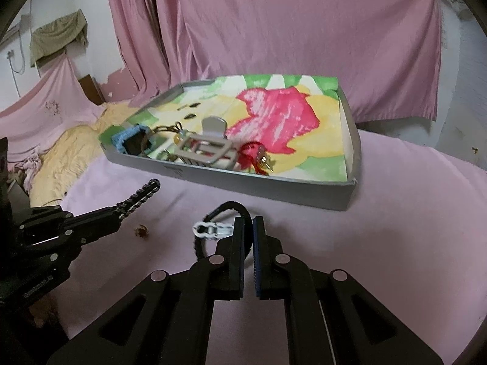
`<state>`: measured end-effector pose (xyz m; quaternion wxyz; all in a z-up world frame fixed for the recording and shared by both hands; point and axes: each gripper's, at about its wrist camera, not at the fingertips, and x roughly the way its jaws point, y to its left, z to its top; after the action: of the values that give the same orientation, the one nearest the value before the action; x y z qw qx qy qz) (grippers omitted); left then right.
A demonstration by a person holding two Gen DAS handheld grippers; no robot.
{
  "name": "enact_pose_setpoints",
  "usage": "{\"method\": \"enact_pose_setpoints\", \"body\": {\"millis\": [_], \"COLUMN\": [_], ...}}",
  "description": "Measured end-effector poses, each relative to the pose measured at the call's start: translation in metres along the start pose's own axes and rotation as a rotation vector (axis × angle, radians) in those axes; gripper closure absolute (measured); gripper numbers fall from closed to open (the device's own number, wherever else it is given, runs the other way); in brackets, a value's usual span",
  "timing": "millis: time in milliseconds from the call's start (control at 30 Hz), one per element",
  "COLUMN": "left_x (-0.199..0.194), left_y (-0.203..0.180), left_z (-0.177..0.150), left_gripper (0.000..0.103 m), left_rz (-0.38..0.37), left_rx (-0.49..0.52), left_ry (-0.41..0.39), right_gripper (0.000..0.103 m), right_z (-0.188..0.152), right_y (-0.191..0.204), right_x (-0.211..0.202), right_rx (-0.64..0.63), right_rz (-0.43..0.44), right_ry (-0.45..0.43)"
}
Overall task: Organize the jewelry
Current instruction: 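Carry the bead chain with the left gripper while the right gripper carries the hair tie into the tray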
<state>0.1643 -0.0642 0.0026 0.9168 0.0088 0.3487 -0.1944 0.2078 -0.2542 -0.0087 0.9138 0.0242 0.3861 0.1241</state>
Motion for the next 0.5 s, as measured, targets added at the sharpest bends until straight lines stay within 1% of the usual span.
{"method": "enact_pose_setpoints", "body": {"millis": [300, 500], "left_x": [-0.007, -0.009], "left_y": [0.008, 0.015], "left_z": [0.009, 0.021], "left_gripper": [0.101, 0.101], "left_rz": [0.026, 0.05], "left_rx": [-0.038, -0.068], "left_ry": [-0.05, -0.094], "right_gripper": [0.098, 0.098], "right_z": [0.007, 0.017], "right_y": [0.012, 0.012], "right_x": [-0.013, -0.025], "right_rx": [-0.018, -0.011], "right_rz": [0.053, 0.072], "right_ry": [-0.048, -0.11]}}
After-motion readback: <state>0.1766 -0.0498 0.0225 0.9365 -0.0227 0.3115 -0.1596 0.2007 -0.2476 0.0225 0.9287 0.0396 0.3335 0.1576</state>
